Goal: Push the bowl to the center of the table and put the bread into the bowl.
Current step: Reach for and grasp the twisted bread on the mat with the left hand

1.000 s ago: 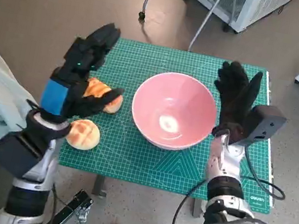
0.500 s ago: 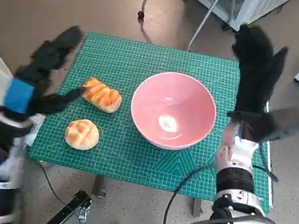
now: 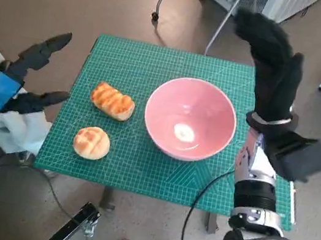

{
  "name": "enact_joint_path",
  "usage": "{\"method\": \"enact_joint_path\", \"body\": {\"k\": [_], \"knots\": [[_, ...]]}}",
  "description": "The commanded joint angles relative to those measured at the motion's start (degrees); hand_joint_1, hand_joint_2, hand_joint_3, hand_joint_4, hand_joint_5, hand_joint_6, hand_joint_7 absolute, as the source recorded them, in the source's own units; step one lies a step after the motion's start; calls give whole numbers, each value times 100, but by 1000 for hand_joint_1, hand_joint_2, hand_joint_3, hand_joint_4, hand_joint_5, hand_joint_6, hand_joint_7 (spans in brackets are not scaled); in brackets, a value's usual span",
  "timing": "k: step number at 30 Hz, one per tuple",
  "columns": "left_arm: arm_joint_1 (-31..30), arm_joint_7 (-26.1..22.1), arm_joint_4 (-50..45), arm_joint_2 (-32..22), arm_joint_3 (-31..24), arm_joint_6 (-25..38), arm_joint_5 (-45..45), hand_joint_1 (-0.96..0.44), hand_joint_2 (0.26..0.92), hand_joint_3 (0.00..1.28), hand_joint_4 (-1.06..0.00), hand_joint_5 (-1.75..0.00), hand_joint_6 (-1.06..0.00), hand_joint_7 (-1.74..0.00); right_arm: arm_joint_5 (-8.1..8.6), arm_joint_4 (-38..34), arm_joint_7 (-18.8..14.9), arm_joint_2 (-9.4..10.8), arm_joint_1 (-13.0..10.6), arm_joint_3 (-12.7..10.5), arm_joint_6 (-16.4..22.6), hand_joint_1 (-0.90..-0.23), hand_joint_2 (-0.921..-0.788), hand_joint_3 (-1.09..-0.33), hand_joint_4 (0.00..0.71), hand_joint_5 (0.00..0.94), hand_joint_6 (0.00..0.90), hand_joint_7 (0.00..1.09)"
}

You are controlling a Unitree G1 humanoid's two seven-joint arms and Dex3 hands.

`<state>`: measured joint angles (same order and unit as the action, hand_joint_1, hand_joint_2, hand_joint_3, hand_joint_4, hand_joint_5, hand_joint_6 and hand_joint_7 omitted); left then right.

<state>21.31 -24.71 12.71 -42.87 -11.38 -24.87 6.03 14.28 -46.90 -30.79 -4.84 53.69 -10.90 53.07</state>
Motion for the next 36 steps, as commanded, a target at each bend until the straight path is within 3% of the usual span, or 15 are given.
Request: {"method": "enact_joint_path", "body": {"k": [1, 7, 12, 20, 28, 36], "knots": [[375, -307, 102, -261, 374, 213, 273, -259, 846, 5, -198, 0, -298, -1, 162, 475, -213, -22, -310, 170, -124, -669, -921, -808, 319, 13, 1, 924], [957, -641, 510, -290, 929, 440, 610, -104, 818, 1, -173, 0, -294, 0, 195, 991, -179, -18, -506, 317, -174, -669, -921, -806, 305, 6, -1, 918], [1406, -636, 1002, -185, 1379, 461, 1029, -59, 813, 0, -166, 0, -294, 0, 202, 1266, -141, -16, -619, 402, -205, -665, -921, -806, 301, 4, -1, 925], [2089, -411, 1953, 206, 2076, 635, 1699, -48, 811, 0, -163, 0, -295, -1, 293, 1412, -201, -55, -691, 467, -196, -654, -921, -804, 309, 9, -1, 928], [2794, 154, 3156, 641, 2836, 657, 2570, -111, 814, 1, -160, 0, -296, -1, 408, 1354, -263, -99, -732, 473, -197, -653, -921, -798, 320, 17, -1, 925], [3331, 558, 4292, 1066, 3395, 753, 3112, -117, 815, 2, -169, -5, -297, -1, 402, 1336, -225, -132, -793, 443, -180, -650, -921, -791, 322, 20, -1, 922]]}}
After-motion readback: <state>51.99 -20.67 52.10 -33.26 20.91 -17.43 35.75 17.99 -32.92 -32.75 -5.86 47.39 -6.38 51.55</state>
